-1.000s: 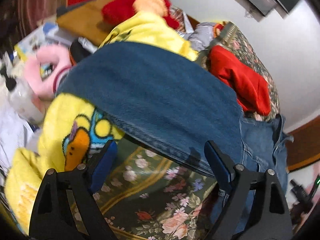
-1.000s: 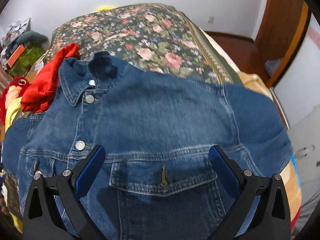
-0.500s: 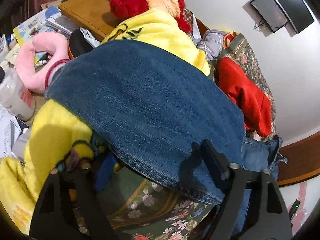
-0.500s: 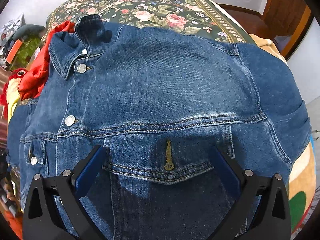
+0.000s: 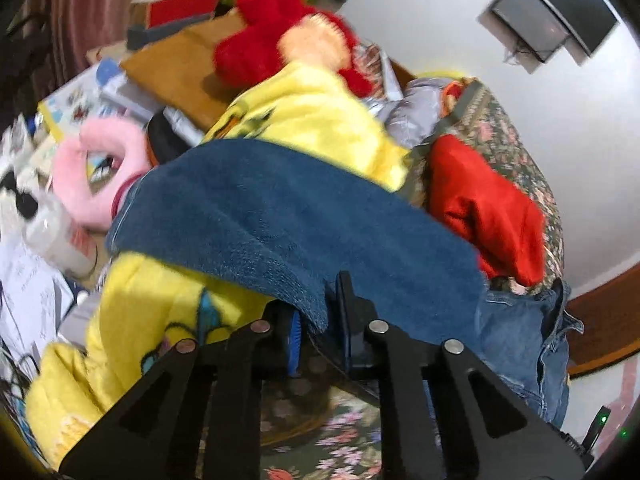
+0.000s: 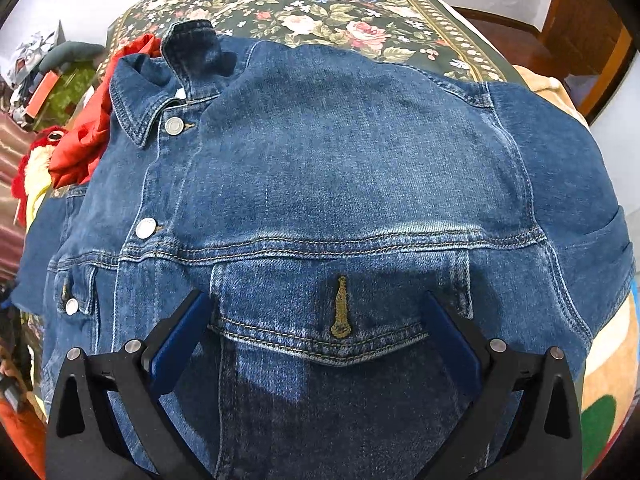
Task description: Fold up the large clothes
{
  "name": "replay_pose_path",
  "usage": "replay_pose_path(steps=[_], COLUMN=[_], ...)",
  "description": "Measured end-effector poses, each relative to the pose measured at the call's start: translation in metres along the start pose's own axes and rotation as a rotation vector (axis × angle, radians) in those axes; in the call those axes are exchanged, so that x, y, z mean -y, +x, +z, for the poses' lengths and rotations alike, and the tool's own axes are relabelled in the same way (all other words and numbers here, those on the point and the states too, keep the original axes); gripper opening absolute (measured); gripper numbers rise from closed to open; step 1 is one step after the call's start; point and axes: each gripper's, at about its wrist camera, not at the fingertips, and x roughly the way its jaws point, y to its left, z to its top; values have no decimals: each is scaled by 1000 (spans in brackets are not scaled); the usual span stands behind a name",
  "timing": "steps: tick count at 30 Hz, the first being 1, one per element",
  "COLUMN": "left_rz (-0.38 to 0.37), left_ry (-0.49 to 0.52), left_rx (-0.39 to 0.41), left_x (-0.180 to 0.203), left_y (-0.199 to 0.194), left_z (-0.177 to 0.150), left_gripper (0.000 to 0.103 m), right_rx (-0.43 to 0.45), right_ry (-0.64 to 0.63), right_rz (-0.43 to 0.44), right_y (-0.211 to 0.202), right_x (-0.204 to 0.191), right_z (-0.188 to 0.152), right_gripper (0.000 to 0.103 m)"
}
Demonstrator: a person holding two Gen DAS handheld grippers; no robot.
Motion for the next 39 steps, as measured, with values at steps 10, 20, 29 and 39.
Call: replay_pose_path(steps=[10, 20, 29, 39], left_rz=[-116, -340, -254, -251], left_ry=[222, 484, 660, 585], left_rx=[139, -23, -279, -272], left_x=[108, 245, 288, 242], left_y=[-59, -46, 8, -24], left_z=[13, -65, -167, -158], left_gripper=[9, 9, 10, 66], right_rx=[126, 287, 318, 352], right_ry=[-80, -181, -182, -114], right_rz=[-57, -93, -15, 39], right_y=[-57, -96, -110, -125], right_x=[-7, -10, -5, 5], right_z=[-6, -17, -39, -43], right_gripper=[103, 103, 103, 103])
